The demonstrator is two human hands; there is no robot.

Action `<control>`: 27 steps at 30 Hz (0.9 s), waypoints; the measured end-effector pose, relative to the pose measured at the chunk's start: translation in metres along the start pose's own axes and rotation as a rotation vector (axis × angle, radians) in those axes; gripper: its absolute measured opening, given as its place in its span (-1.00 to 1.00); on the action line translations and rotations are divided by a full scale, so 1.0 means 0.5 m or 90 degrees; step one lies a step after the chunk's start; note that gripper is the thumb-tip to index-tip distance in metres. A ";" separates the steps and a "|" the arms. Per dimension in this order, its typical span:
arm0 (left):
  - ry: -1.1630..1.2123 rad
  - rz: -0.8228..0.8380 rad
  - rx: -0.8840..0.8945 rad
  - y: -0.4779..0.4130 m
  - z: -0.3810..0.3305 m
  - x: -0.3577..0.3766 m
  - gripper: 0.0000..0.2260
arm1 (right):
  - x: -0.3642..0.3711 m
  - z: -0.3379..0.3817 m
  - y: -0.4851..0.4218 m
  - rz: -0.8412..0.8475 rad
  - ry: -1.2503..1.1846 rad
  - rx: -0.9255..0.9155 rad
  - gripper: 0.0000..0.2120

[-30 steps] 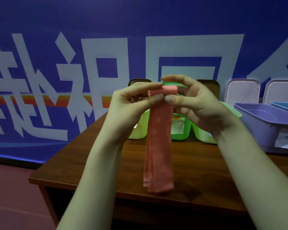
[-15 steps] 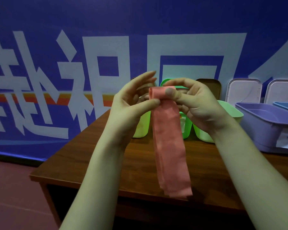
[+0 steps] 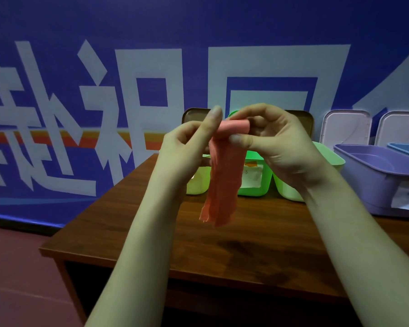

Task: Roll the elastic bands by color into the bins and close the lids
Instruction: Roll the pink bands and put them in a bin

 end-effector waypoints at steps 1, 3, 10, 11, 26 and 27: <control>0.004 -0.007 0.001 -0.001 -0.001 -0.003 -0.73 | 0.000 -0.001 -0.001 0.001 -0.001 -0.003 -0.72; 0.011 -0.017 0.011 -0.004 -0.004 -0.008 -0.77 | 0.000 -0.004 -0.004 0.005 -0.014 -0.008 -0.73; 0.000 -0.008 0.080 -0.004 -0.017 -0.012 -0.76 | -0.003 -0.016 -0.002 -0.010 -0.009 0.019 -0.67; 0.007 -0.015 0.088 -0.003 -0.019 -0.014 -0.76 | -0.003 -0.022 -0.002 -0.013 0.001 0.038 -0.64; 0.026 -0.019 0.086 -0.004 0.001 -0.020 -0.71 | 0.016 -0.071 0.012 0.054 0.057 0.185 -0.59; 0.033 -0.017 0.081 -0.005 0.003 -0.021 -0.69 | 0.009 -0.066 0.013 0.044 0.054 0.181 -0.60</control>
Point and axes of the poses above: each hand's wrist, its own y-axis away from the middle knuckle, its own x-axis out of the palm, z = x × y, the point moved 10 cm from there along -y, towards the middle knuckle, and after that the axes turned 6 degrees about x, right-handed, at the moved point
